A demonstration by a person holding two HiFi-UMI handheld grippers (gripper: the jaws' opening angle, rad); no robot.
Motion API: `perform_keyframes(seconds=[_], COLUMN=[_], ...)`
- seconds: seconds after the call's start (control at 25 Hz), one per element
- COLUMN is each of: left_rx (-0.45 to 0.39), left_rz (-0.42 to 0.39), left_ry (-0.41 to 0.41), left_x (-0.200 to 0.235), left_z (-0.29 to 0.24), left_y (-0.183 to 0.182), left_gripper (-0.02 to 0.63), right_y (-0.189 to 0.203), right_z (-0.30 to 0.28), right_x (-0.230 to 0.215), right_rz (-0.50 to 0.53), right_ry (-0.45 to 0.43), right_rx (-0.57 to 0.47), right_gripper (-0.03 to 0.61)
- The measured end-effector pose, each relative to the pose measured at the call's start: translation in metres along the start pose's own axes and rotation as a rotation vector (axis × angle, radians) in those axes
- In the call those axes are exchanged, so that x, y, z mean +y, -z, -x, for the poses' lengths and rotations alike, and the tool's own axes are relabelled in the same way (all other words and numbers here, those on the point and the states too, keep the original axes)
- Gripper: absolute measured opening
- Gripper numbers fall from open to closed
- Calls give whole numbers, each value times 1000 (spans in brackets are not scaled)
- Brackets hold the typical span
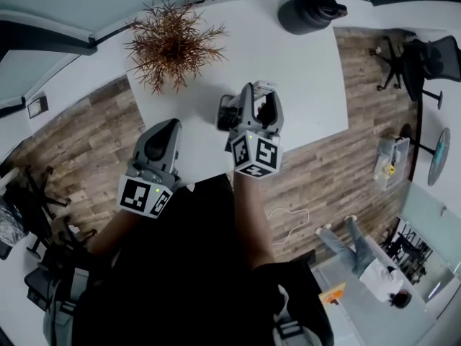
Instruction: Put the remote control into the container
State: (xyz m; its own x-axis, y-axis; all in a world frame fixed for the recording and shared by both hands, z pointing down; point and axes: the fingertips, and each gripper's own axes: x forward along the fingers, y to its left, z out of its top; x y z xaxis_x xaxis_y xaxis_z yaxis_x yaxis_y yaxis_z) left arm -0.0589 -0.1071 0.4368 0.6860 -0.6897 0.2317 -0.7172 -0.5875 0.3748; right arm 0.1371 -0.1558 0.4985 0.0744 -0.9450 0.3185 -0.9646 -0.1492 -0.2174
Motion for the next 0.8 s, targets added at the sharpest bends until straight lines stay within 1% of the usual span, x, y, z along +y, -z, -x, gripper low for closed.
perform_keyframes(seconds=[0.2, 0.36, 0.8], left_rx=[21, 35, 39], left_rz=[20, 34, 58], left_ry=[-19, -32, -53], left_x=[10, 17, 20], left_z=[0, 2, 5], left_y=[9, 18, 28], left_gripper=[8, 8, 8], right_y=[37, 55, 71], right_z=[-3, -6, -1], right_x=[-7, -8, -3], right_rz=[10, 21, 94], right_ry=[22, 29, 24], right_rx=[78, 115, 165], right_gripper=[227, 227, 224])
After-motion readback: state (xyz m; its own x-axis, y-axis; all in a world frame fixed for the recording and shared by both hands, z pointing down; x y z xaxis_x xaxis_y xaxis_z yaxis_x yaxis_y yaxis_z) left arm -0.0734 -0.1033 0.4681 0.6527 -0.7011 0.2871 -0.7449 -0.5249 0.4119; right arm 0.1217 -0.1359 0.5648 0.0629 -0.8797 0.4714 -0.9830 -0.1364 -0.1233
